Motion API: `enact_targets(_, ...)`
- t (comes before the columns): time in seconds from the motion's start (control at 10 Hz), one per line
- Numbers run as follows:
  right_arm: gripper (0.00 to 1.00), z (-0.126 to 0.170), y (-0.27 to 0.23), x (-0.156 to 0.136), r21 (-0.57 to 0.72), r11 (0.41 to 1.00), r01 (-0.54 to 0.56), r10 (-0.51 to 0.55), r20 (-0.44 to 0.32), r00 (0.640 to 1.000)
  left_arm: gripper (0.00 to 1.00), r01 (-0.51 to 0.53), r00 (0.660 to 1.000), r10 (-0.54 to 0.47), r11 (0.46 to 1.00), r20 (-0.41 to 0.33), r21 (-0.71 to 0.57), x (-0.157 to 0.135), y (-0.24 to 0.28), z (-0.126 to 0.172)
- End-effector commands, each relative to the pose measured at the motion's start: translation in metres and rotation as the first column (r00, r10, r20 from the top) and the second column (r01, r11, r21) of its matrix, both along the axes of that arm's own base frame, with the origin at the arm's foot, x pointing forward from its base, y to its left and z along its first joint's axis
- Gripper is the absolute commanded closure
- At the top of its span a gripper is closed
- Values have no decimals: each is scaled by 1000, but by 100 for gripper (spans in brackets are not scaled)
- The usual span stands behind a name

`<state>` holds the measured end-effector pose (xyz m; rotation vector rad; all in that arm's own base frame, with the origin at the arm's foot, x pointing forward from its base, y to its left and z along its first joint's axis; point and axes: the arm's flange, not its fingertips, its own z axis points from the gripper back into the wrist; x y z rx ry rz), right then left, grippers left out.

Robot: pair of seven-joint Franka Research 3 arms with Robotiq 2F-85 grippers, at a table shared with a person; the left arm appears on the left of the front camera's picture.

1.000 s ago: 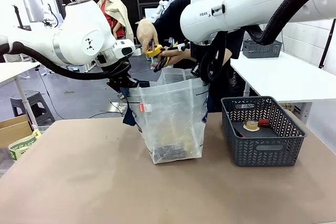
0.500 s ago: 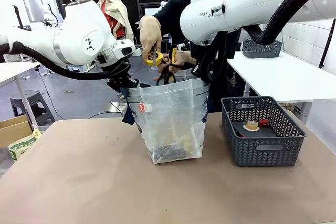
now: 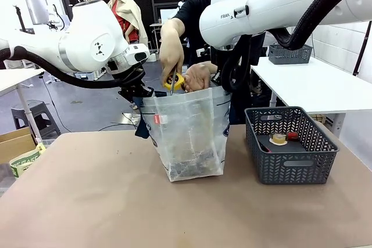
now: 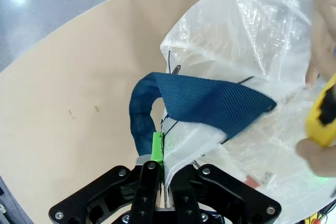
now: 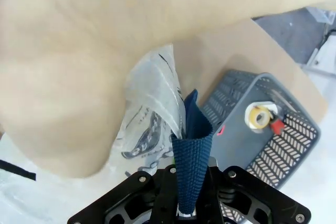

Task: Transfer purchased items from the store into the shopping bag.
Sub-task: Move the Reusable shopping bag to the right side of the table.

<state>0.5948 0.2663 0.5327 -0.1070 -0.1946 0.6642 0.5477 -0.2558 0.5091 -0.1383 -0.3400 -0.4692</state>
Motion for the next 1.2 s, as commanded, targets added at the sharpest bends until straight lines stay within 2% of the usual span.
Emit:
enact_targets(0.0, 100, 3, 0, 1, 0, 1000, -6, 6, 2, 1000, 100, -4, 1000, 4, 1000, 1, 0, 1, 2, 1)
enact_targets(1.1, 100, 3, 0, 1, 0, 1000, -6, 6, 2, 1000, 100, -4, 1000, 4, 1000, 1, 0, 1, 2, 1)
